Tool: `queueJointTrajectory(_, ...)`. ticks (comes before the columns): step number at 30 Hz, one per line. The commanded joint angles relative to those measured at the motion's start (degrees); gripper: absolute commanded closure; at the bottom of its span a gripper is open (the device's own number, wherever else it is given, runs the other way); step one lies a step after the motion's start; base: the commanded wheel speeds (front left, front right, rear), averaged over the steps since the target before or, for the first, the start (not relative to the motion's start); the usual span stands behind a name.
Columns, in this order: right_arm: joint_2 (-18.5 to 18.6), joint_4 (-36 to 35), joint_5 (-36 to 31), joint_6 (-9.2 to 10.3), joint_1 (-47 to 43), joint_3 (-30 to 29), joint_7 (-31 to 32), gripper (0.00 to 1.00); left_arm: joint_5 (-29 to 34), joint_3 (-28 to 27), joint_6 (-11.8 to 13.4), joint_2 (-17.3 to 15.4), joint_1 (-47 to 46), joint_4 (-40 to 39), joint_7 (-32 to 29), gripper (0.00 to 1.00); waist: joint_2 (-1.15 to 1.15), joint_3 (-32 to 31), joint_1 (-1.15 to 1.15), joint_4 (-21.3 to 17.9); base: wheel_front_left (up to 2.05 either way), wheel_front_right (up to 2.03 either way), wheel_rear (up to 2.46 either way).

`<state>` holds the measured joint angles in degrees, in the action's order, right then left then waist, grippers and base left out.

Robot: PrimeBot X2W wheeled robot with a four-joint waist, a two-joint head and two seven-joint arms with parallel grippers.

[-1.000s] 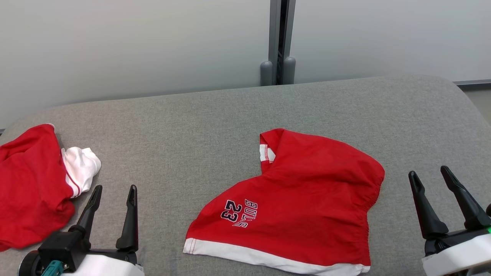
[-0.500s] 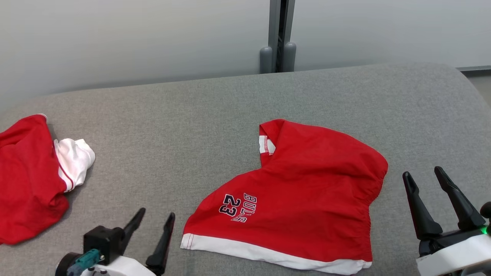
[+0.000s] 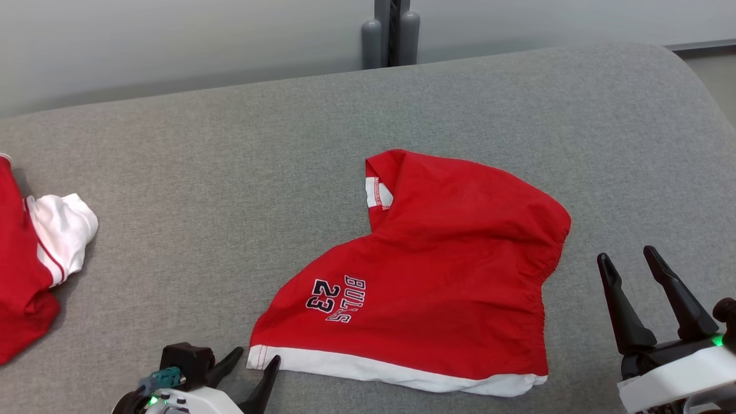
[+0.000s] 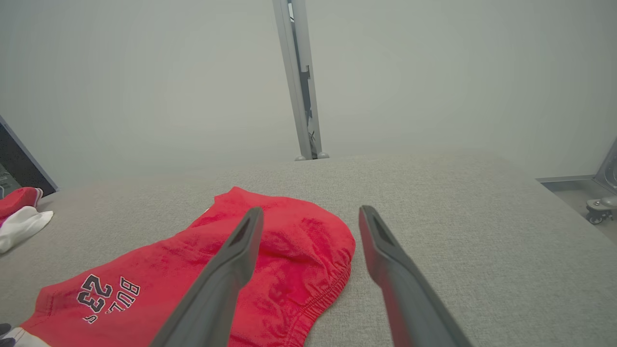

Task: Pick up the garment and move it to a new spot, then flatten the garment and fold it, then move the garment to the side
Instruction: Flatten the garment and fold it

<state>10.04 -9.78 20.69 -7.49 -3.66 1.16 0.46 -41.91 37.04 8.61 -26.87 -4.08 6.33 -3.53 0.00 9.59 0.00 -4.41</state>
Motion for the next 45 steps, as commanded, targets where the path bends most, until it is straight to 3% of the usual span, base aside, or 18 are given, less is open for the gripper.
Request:
queueJointTrajectory(1,0.6,0.5,0.4,0.0,0.5,-0.1,-0.5,0.0,-0.5,0.0,-1.0,-0.2,-1.3,1.0,-0.3,0.58,0.0,0.8,0.0,-0.6,0.0,0.0,0.0)
queueJointTrajectory(2,0.6,0.6,0.5,0.0,0.4,-0.2,-0.6,0.0,-0.6,0.2,-1.4,-0.2,-1.5,1.5,-0.5,1.0,0.0,0.9,0.0,-0.7,0.0,0.0,0.0)
queueJointTrajectory(11,7.2,1.9,3.3,0.0,-5.3,3.1,3.5,0.0,-0.8,0.4,-2.6,-0.3,-2.8,3.1,-0.4,1.0,0.0,1.9,0.0,-0.5,0.0,0.0,0.0)
queueJointTrajectory(17,14.7,2.4,10.1,0.0,-9.5,12.7,6.9,0.0,-0.6,-0.2,-1.9,-0.5,-3.5,3.4,0.6,1.0,0.0,2.6,0.0,-0.4,0.0,0.0,0.0)
queueJointTrajectory(28,16.5,13.3,17.1,0.0,0.3,25.2,2.0,0.0,0.6,0.4,-2.2,-0.1,-5.4,3.7,1.3,1.0,0.0,3.7,0.0,1.3,0.0,0.0,0.0)
queueJointTrajectory(29,16.7,13.9,17.8,0.0,1.0,26.3,1.9,0.51,0.8,0.5,-2.3,0.1,-5.7,3.7,1.4,1.0,0.0,3.7,0.0,1.5,0.0,0.0,0.0)
queueJointTrajectory(30,17.0,14.3,18.5,0.0,1.5,27.5,1.7,0.66,1.0,0.7,-2.4,0.2,-5.9,3.8,1.6,1.0,0.0,3.6,0.0,1.8,0.0,0.0,0.0)
queueJointTrajectory(31,17.6,14.4,19.4,0.0,1.8,28.3,1.4,1.0,1.1,0.8,-2.5,0.5,-6.2,3.7,1.9,1.0,0.0,3.5,0.0,2.1,0.0,0.0,0.0)
queueJointTrajectory(37,21.0,10.1,25.0,0.0,3.2,29.9,-0.1,1.0,2.1,0.2,-1.6,1.1,-7.4,2.1,4.3,1.0,0.0,2.7,0.0,2.2,0.0,0.0,0.0)
queueJointTrajectory(45,24.0,-1.1,35.8,0.0,5.4,24.0,-1.0,1.0,3.7,-3.2,1.4,-1.8,-10.0,-6.7,5.3,1.0,0.0,1.1,0.0,1.5,0.0,0.0,0.0)
